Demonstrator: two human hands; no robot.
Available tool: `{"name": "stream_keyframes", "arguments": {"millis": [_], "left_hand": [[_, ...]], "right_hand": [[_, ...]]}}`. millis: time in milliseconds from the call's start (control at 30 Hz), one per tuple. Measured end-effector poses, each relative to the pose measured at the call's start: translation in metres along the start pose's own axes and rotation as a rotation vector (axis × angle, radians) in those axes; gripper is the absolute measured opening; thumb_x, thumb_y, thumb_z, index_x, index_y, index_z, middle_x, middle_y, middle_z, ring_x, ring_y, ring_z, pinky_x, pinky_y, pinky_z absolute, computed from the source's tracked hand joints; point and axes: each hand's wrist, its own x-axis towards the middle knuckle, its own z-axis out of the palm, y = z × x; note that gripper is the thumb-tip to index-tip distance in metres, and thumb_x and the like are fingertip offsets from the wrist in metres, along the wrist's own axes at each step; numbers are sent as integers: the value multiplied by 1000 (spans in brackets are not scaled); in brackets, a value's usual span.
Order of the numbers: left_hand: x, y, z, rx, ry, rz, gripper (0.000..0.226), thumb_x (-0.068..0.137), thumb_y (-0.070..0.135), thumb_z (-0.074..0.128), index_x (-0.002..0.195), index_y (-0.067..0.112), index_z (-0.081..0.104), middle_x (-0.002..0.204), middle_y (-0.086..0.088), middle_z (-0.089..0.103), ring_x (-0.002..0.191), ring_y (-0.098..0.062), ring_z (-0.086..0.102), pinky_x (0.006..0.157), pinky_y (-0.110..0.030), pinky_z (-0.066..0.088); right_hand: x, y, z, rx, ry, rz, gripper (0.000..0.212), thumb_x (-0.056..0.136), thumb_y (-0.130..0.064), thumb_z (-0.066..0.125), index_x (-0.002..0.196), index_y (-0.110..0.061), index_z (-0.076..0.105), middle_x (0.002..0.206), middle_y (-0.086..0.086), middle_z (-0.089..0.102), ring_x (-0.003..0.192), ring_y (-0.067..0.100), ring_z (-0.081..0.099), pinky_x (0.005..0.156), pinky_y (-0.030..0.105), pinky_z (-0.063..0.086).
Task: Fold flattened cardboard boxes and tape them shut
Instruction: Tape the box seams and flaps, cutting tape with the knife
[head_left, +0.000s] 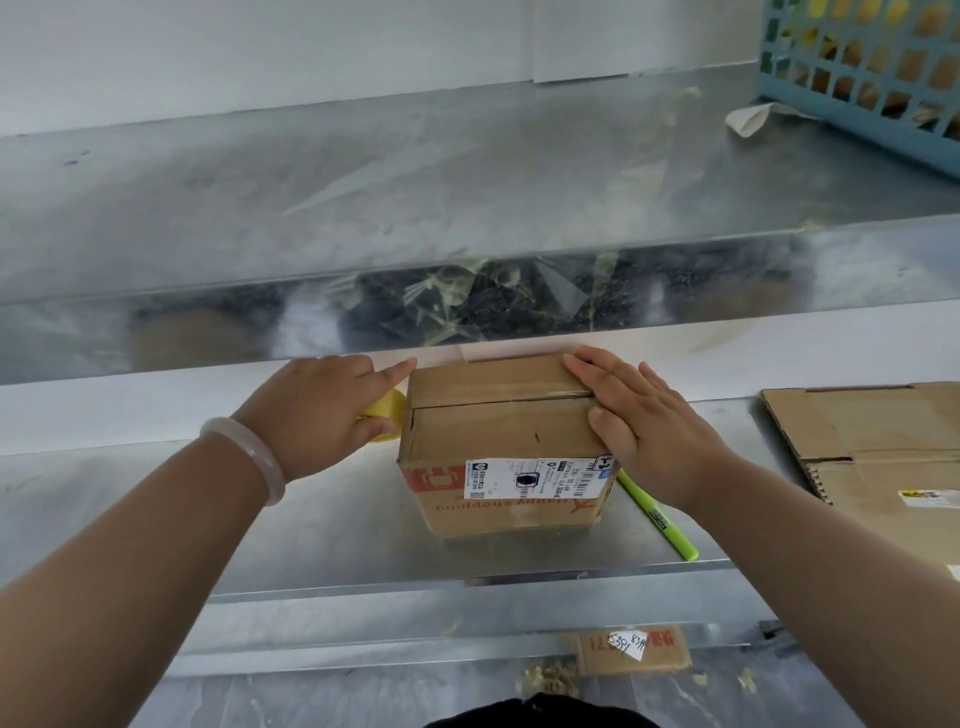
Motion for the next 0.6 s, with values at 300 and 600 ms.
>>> {"name": "stream_keyframes", "arguments": {"millis": [300,600], "left_hand": [[-1,9,12,11,-20,-20,68,92,50,39,152,24,21,88,5,52,75,-16,50,69,-32,44],[2,19,17,114,8,-68,72,88,52,19,153,21,20,90,4,57,72,-11,42,66,-26,36]], "right_hand": [[1,0,-5,-20,-57,-16,63,89,-54,5,151,-51,4,159,-27,4,145,-2,13,119,27,-7],[0,-9,8,769,-56,236,63,106,-22,31,150,-52,-3,147,-34,15,131,-7,32,103,14,35]]}}
